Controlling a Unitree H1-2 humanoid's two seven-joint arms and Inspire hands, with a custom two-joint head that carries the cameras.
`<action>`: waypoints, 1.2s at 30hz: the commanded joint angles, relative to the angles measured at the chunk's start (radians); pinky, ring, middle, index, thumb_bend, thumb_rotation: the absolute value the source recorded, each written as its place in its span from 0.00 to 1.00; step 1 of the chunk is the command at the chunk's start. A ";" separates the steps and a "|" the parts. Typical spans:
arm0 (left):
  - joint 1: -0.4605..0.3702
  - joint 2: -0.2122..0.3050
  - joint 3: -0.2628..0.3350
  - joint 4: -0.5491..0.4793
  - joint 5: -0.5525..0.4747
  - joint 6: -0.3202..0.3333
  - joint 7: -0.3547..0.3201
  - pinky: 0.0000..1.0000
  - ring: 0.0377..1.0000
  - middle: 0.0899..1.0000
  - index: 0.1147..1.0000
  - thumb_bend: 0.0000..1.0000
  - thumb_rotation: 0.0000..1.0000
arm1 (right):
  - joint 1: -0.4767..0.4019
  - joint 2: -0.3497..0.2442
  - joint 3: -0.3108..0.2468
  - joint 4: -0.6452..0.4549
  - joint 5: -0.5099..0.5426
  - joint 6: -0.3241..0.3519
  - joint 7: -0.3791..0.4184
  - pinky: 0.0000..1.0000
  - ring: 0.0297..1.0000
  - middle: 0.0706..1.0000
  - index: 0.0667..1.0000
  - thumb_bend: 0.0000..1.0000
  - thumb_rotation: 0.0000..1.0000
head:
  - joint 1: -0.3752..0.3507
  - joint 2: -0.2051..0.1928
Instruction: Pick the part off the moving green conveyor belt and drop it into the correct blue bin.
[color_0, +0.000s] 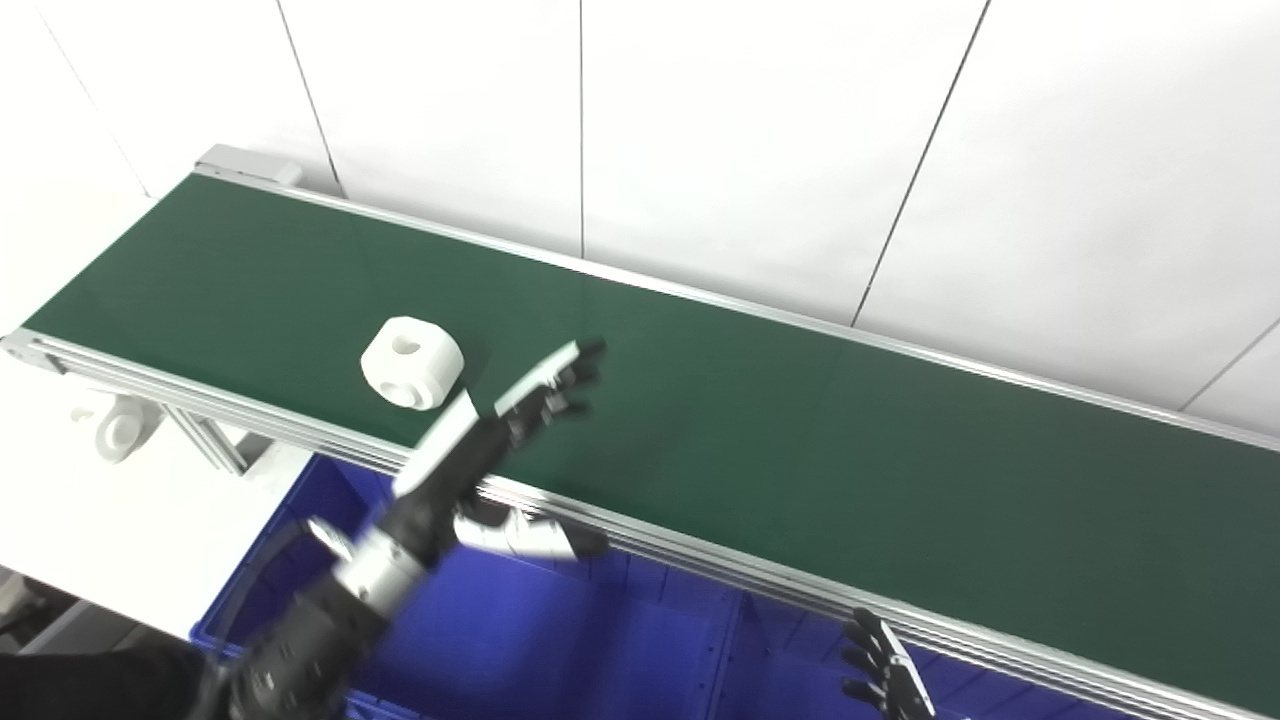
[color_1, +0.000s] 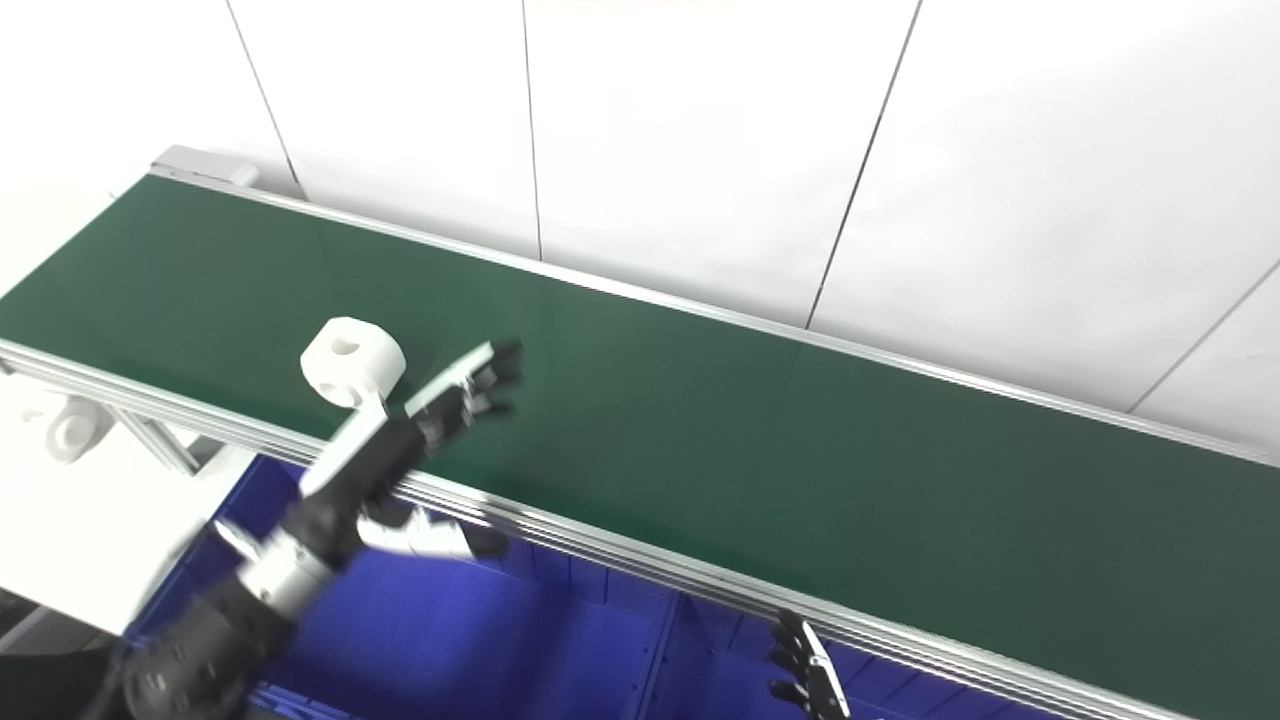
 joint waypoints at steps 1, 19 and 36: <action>-0.050 0.054 0.031 -0.022 0.007 0.027 -0.001 0.87 0.96 1.00 0.97 0.65 0.37 | -0.012 0.013 0.005 -0.011 -0.003 -0.071 -0.016 0.73 0.83 0.85 0.90 0.66 0.21 | -0.007 -0.001; -0.306 0.294 0.057 0.310 0.194 0.033 -0.011 0.87 0.95 0.98 0.93 0.67 0.16 | -0.017 0.012 0.010 -0.005 -0.008 -0.108 -0.019 0.70 0.81 0.84 0.88 0.70 0.21 | -0.024 0.015; -0.378 0.373 -0.128 0.484 0.512 0.024 -0.011 1.00 0.99 0.98 0.90 0.90 0.06 | -0.017 0.011 0.010 -0.014 0.000 -0.101 -0.016 0.70 0.81 0.84 0.88 0.69 0.20 | -0.022 0.021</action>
